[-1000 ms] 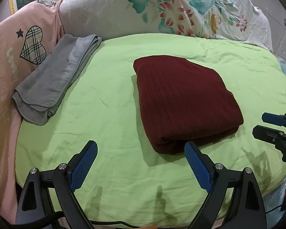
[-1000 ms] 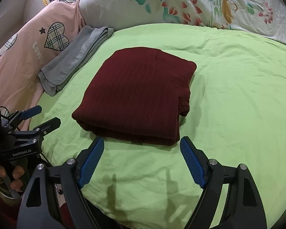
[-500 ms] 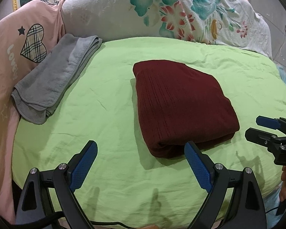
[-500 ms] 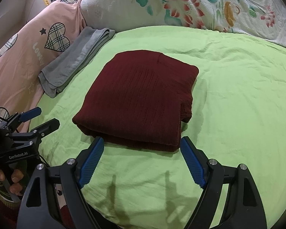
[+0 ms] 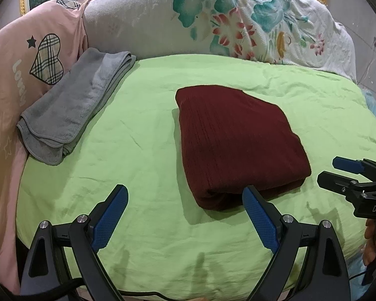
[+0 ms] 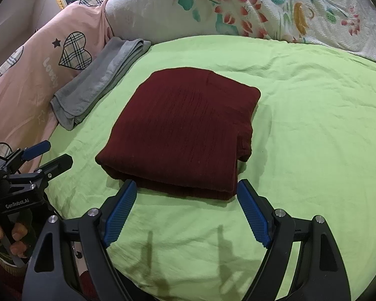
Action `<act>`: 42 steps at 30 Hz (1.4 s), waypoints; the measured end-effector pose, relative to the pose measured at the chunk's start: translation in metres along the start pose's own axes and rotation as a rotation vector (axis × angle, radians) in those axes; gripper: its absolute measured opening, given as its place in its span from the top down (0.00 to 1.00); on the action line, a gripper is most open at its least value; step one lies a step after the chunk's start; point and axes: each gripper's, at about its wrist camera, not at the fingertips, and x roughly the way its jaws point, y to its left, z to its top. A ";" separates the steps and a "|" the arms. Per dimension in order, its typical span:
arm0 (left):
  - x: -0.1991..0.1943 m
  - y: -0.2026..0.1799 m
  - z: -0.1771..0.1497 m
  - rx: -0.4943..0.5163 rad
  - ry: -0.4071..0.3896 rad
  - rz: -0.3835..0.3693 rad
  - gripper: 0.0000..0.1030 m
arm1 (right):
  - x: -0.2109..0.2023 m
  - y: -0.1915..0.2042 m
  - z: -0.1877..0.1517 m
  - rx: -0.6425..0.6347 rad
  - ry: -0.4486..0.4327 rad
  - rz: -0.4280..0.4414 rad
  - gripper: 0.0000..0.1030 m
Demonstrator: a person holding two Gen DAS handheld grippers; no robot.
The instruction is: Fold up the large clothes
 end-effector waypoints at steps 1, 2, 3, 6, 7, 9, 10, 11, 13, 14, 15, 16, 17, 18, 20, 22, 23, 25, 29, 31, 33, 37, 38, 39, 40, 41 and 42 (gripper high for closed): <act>-0.001 -0.001 0.000 -0.001 -0.001 0.001 0.10 | 0.000 0.000 0.001 0.000 -0.003 0.000 0.20; -0.001 -0.001 -0.001 -0.002 -0.001 0.001 0.10 | -0.001 -0.001 0.001 0.000 -0.005 0.001 0.20; -0.001 -0.001 -0.001 -0.003 -0.001 0.000 0.10 | -0.001 -0.001 0.002 0.000 -0.006 0.001 0.20; -0.001 -0.002 -0.001 0.000 0.000 0.003 0.10 | -0.001 -0.002 0.002 0.001 -0.005 0.000 0.20; -0.001 -0.002 -0.001 0.001 0.000 0.001 0.10 | -0.001 -0.002 0.002 0.002 -0.006 0.000 0.20; 0.000 -0.002 -0.001 0.002 0.002 0.004 0.10 | 0.000 -0.002 0.002 0.001 -0.005 0.003 0.20; -0.001 -0.003 -0.002 0.002 0.003 0.004 0.10 | 0.000 -0.002 0.002 0.000 -0.005 0.002 0.20; 0.000 -0.003 -0.002 0.001 0.005 0.004 0.10 | 0.000 -0.002 0.002 0.000 -0.004 0.001 0.20; 0.001 -0.002 -0.002 -0.001 0.008 -0.001 0.10 | 0.000 -0.001 0.002 -0.002 -0.002 0.002 0.20; 0.001 -0.002 -0.002 -0.001 0.009 -0.003 0.10 | 0.001 -0.001 0.002 -0.001 -0.002 0.002 0.20; 0.001 -0.002 -0.002 -0.002 0.009 -0.003 0.10 | 0.001 -0.001 0.001 0.000 -0.001 0.002 0.20; 0.001 -0.003 -0.002 -0.002 0.009 -0.002 0.10 | 0.001 0.000 0.001 0.001 -0.001 0.003 0.20; 0.001 -0.003 -0.002 -0.002 0.009 -0.002 0.10 | 0.001 0.000 0.001 0.001 -0.002 0.002 0.20; 0.001 -0.003 -0.002 -0.002 0.009 -0.001 0.10 | 0.001 -0.001 0.001 0.001 -0.002 0.003 0.20; 0.001 -0.003 -0.002 0.000 0.010 -0.001 0.10 | 0.001 -0.001 0.002 0.001 -0.004 0.003 0.20; 0.001 -0.003 -0.002 -0.001 0.010 -0.001 0.10 | 0.002 0.000 0.001 0.001 -0.006 0.002 0.20; 0.001 -0.003 -0.002 -0.002 0.009 -0.001 0.10 | 0.002 0.000 0.001 0.002 -0.007 0.002 0.20; 0.001 -0.003 -0.003 -0.005 0.009 -0.002 0.10 | 0.002 0.001 0.001 0.004 -0.009 0.002 0.20; 0.001 -0.003 -0.003 -0.006 0.009 -0.002 0.10 | 0.001 0.001 0.001 0.004 -0.008 0.002 0.20; 0.001 -0.003 -0.003 -0.007 0.009 -0.003 0.10 | 0.001 0.002 0.001 0.003 -0.006 0.002 0.20; 0.001 -0.003 -0.003 -0.005 0.010 -0.004 0.10 | 0.001 0.003 0.001 0.003 -0.004 0.002 0.20; -0.001 -0.005 -0.004 -0.003 0.005 -0.003 0.10 | 0.002 0.004 0.001 0.002 0.001 0.003 0.20; -0.001 -0.005 -0.004 -0.001 0.004 -0.002 0.10 | 0.002 0.004 0.000 0.001 0.001 0.003 0.20; -0.001 -0.005 -0.004 -0.001 0.002 0.001 0.10 | 0.002 0.005 0.000 -0.001 0.001 0.003 0.20; -0.002 -0.005 -0.004 0.000 0.002 0.003 0.10 | 0.002 0.005 0.000 -0.002 0.001 0.000 0.20; -0.002 -0.005 -0.004 0.000 0.002 0.002 0.10 | 0.003 0.006 -0.001 -0.004 0.000 -0.002 0.20; -0.002 -0.005 -0.004 -0.001 0.001 0.002 0.10 | 0.003 0.006 -0.001 -0.005 0.000 -0.003 0.20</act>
